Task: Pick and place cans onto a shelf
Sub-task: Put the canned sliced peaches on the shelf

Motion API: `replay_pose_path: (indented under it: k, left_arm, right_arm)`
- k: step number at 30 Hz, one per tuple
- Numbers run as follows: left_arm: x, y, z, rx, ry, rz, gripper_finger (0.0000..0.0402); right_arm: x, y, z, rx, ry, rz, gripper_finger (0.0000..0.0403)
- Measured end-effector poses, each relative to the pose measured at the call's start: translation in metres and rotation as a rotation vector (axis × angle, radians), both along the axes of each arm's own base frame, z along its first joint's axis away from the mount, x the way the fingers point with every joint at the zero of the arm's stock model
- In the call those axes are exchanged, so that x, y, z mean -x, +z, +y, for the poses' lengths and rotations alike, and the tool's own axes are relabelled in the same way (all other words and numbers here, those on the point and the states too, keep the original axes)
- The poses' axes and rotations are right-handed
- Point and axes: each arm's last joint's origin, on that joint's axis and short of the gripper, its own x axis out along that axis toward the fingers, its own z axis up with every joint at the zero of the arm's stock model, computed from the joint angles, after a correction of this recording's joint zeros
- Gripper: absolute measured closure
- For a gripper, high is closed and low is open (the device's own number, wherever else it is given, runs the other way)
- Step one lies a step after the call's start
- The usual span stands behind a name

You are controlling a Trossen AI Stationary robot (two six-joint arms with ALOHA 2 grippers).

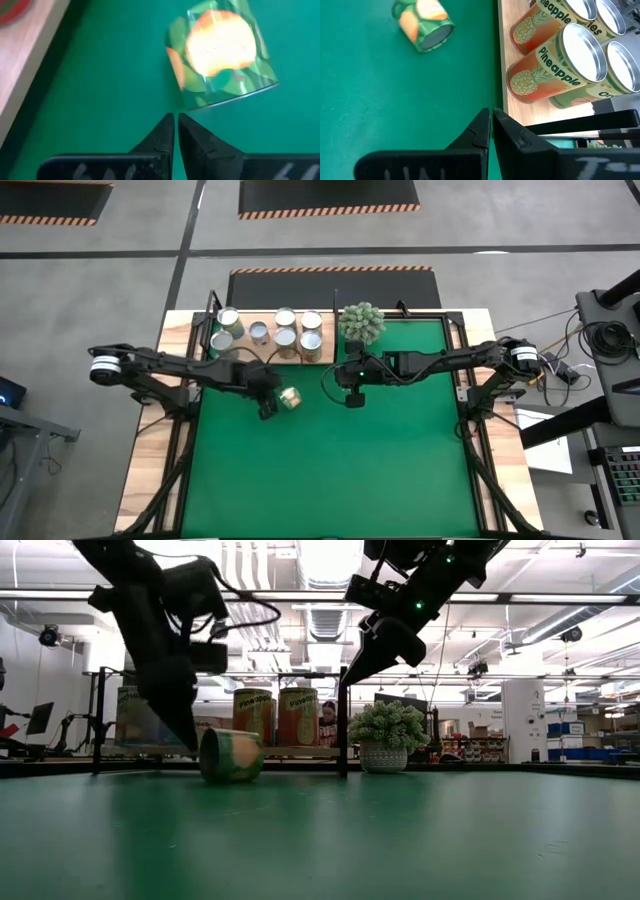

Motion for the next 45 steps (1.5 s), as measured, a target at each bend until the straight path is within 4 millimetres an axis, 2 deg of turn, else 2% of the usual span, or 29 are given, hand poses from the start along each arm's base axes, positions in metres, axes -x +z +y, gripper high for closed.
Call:
replay_pose_path:
  k: [5,12,18,24,27,34,39,45]
  left_arm:
    - [0.001,0.013,-0.002,0.012,-0.020,-0.085,0.0392]
    - [-0.005,0.017,-0.005,-0.003,-0.055,-0.159,0.0394]
    - [-0.015,0.019,-0.024,0.029,-0.181,-0.236,0.0361]
    - [-0.015,0.020,-0.043,0.057,-0.215,-0.256,0.0303]
    - [-0.016,0.020,-0.049,0.066,-0.206,-0.268,0.0267]
    - [-0.017,0.022,-0.063,-0.053,-0.165,-0.306,0.0193]
    - [-0.026,0.016,-0.075,-0.059,-0.215,-0.354,0.0181]
    - [-0.039,-0.006,-0.079,-0.102,-0.213,-0.327,0.0186]
  right_arm:
    - [0.001,-0.002,0.001,-0.040,-0.006,-0.005,0.0394]
    - [0.001,-0.026,0.012,-0.282,0.160,-0.089,0.0394]
    - [-0.003,-0.056,0.028,-0.335,0.182,-0.117,0.0394]
    - [-0.019,-0.075,0.048,-0.337,0.246,-0.160,0.0394]
    - [-0.030,-0.075,0.052,-0.319,0.262,-0.193,0.0394]
    - [-0.046,-0.069,0.051,-0.285,0.273,-0.218,0.0394]
    - [-0.044,-0.070,0.050,-0.267,0.264,-0.206,0.0394]
    - [-0.041,-0.074,0.050,-0.264,0.264,-0.163,0.0394]
